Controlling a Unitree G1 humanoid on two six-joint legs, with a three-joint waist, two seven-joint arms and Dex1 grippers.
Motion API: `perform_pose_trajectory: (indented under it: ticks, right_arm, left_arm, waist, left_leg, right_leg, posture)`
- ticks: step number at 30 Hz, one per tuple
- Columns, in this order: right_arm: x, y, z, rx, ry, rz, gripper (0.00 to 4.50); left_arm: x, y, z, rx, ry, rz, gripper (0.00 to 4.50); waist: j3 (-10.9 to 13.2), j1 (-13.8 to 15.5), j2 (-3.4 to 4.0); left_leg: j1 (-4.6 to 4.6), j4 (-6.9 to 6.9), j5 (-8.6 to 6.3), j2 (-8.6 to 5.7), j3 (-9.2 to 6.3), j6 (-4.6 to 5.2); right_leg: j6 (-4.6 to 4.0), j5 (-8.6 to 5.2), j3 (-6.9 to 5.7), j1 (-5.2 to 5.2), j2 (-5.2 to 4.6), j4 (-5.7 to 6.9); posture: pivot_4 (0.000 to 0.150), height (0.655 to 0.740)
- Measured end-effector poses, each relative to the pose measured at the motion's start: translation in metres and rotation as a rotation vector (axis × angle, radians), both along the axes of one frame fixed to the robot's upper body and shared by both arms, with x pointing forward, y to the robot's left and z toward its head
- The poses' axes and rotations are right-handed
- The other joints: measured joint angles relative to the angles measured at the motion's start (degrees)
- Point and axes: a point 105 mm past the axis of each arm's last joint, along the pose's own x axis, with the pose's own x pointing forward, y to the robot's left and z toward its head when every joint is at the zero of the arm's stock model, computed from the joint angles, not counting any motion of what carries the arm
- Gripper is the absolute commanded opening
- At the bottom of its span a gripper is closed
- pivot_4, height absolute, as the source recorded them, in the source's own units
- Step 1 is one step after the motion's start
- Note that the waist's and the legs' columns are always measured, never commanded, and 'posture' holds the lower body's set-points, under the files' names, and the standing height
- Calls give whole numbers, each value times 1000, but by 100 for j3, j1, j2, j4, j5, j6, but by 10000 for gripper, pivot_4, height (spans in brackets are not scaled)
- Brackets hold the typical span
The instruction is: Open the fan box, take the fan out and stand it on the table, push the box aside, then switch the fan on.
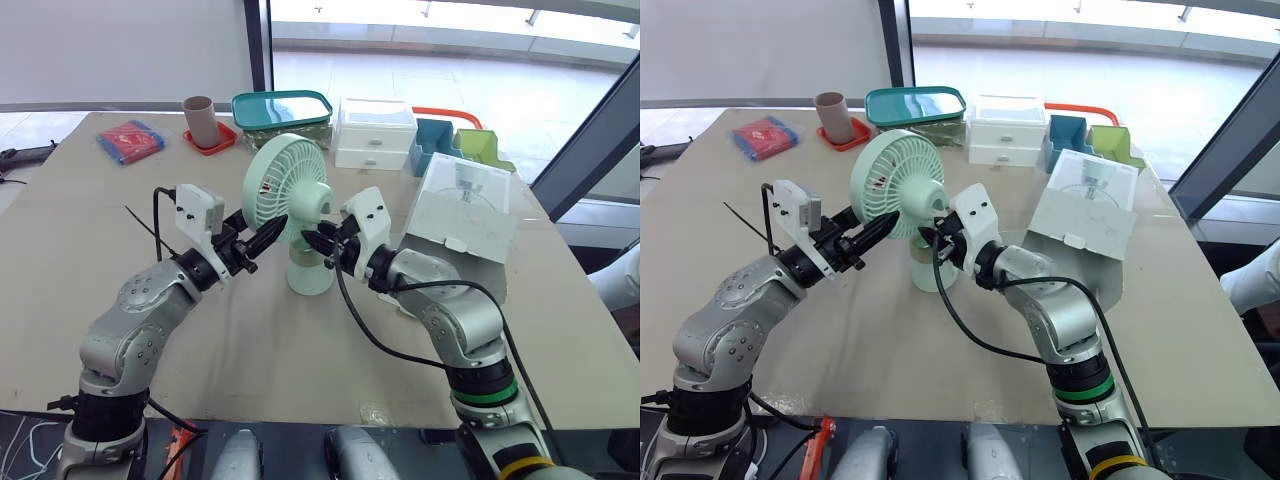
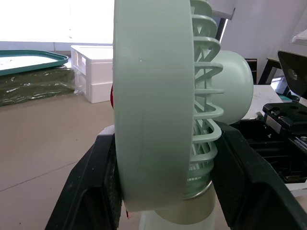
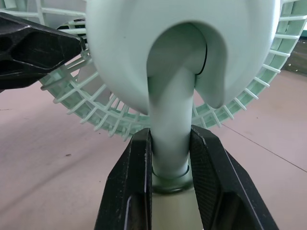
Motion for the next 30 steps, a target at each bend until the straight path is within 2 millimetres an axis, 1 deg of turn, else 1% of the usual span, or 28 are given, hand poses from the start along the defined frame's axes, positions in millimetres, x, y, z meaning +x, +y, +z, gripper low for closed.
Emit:
perform_pose_trajectory:
  ticks: [11, 21, 30]
  right_arm:
    - [2, 5, 2, 10, 12, 5, 11434]
    - [4, 2, 3, -32, 16, 20, 11434]
    - [4, 5, 4, -32, 20, 31, 11434]
  left_arm:
    - [1, 0, 0, -8, 2, 15, 20083]
    - [2, -2, 0, -7, 6, 12, 20083]
    - [2, -5, 0, -21, 14, 5, 20083]
  waist:
    - [0, -3, 0]
    - [0, -2, 0]
    - [0, -1, 0]
  left_leg:
    - [0, 0, 0, 0, 0, 0]
    - [0, -2, 0, 0, 0, 0]
    - [-1, -5, 0, 0, 0, 0]
  right_leg:
    - [0, 0, 0, 0, 0, 0]
    - [0, 0, 0, -1, 0, -1]
    - [1, -1, 0, -1, 0, -2]
  posture:
    - [1500, 7400]
    - [1500, 7400]
    - [1500, 7400]
